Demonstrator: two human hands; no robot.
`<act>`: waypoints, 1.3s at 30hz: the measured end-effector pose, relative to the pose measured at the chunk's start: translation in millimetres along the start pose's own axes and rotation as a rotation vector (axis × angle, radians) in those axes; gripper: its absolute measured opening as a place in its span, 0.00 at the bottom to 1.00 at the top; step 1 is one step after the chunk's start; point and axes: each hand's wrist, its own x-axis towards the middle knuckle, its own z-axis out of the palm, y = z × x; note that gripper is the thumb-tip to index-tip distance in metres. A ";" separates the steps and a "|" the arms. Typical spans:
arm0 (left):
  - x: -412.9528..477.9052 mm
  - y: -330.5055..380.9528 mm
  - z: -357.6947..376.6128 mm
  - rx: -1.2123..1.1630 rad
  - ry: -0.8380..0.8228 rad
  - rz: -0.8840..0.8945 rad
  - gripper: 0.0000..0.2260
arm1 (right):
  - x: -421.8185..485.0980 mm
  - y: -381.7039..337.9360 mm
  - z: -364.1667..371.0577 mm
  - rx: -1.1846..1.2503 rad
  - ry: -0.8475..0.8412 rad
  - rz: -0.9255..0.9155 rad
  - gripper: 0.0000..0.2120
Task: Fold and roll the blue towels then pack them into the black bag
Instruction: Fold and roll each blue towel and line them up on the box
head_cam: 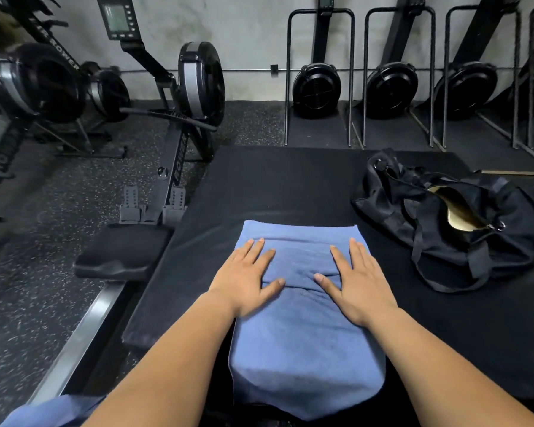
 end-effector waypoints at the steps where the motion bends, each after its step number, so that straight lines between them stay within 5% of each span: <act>1: 6.1 5.7 -3.6 -0.053 0.014 -0.040 0.35 | 2.1 -2.1 -0.5 0.006 0.006 0.011 0.47; 9: -2.7 30.1 16.3 -0.004 0.161 -0.038 0.40 | 9.0 -8.9 -0.4 0.039 0.143 0.017 0.40; 14: -0.8 37.6 13.4 0.092 0.514 0.297 0.17 | 3.8 -10.2 2.4 -0.077 0.610 -0.343 0.09; 16: -4.6 38.8 16.6 0.156 0.603 0.391 0.05 | -2.7 -13.2 1.1 -0.064 0.498 -0.356 0.09; 22: -34.0 34.5 15.0 0.045 0.539 0.277 0.10 | -49.7 -1.4 -13.5 0.094 0.191 -0.287 0.19; 26: -77.4 26.3 7.5 -0.096 0.342 0.269 0.18 | -88.2 16.3 -9.4 0.106 0.012 -0.396 0.29; 30: -104.7 10.4 6.1 -0.033 0.122 0.370 0.33 | -107.1 27.3 -11.6 0.026 0.115 -0.451 0.35; 33: -115.6 5.0 10.7 0.002 0.129 0.356 0.38 | -116.2 30.8 -16.1 -0.036 0.127 -0.474 0.38; 39: -121.0 11.8 16.3 -0.145 0.315 0.389 0.20 | -119.8 26.9 -12.1 0.083 0.267 -0.591 0.17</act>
